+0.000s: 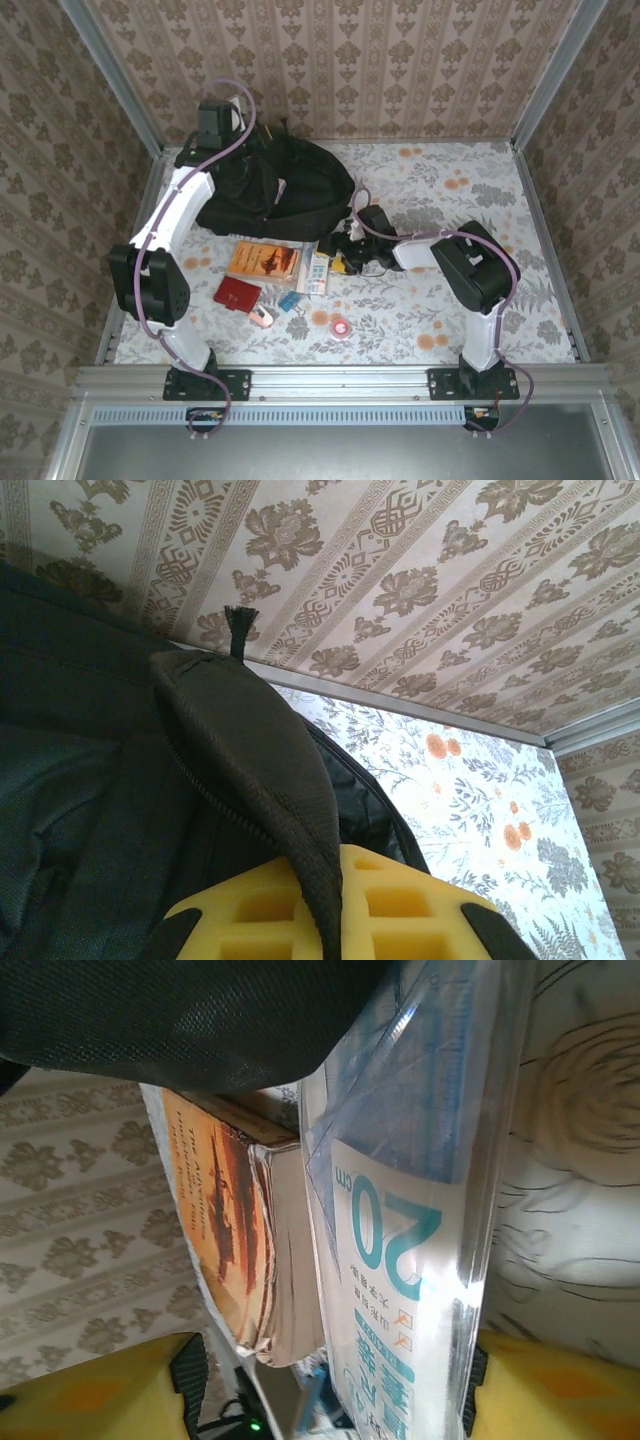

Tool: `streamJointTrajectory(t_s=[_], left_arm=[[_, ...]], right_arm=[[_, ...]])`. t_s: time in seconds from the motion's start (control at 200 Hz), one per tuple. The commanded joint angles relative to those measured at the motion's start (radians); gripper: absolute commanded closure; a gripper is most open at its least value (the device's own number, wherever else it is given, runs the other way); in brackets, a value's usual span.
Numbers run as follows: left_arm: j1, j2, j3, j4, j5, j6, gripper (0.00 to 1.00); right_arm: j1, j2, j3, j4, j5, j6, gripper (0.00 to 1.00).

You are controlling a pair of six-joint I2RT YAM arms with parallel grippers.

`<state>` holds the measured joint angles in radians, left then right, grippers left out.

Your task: Pack the student bag

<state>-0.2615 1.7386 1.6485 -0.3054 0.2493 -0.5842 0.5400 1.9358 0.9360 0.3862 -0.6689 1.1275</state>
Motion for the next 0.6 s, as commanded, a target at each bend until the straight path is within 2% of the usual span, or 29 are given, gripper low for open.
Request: streamJointTrajectory(t_s=[0.0,0.07,0.17,0.3,0.375,0.48,0.595], left_arm=[[-0.005,-0.054,-0.007,0.051,-0.004,0.000,1.00],[-0.007,-0.053,-0.009,0.051,-0.004,0.000,1.00],[-0.010,-0.052,-0.009,0.051,-0.005,0.001,1.00],[-0.011,-0.053,-0.009,0.050,-0.009,0.004,1.00],[-0.013,-0.055,-0.012,0.049,-0.010,0.006,1.00],[-0.016,-0.056,-0.011,0.049,-0.011,0.007,1.00],[-0.015,-0.056,-0.010,0.049,-0.012,0.007,1.00]], right_arm=[[0.024,0.021,0.003,0.128,0.013,0.098,0.36],[0.041,0.032,0.020,0.121,0.033,0.098,0.41],[0.062,0.055,0.040,0.103,0.071,0.101,0.53],[0.074,0.079,0.050,0.094,0.125,0.108,0.79],[0.074,0.085,0.049,0.087,0.147,0.109,0.90],[0.074,0.078,0.041,0.082,0.171,0.108,1.00],[0.074,0.048,0.018,0.080,0.191,0.098,1.00]])
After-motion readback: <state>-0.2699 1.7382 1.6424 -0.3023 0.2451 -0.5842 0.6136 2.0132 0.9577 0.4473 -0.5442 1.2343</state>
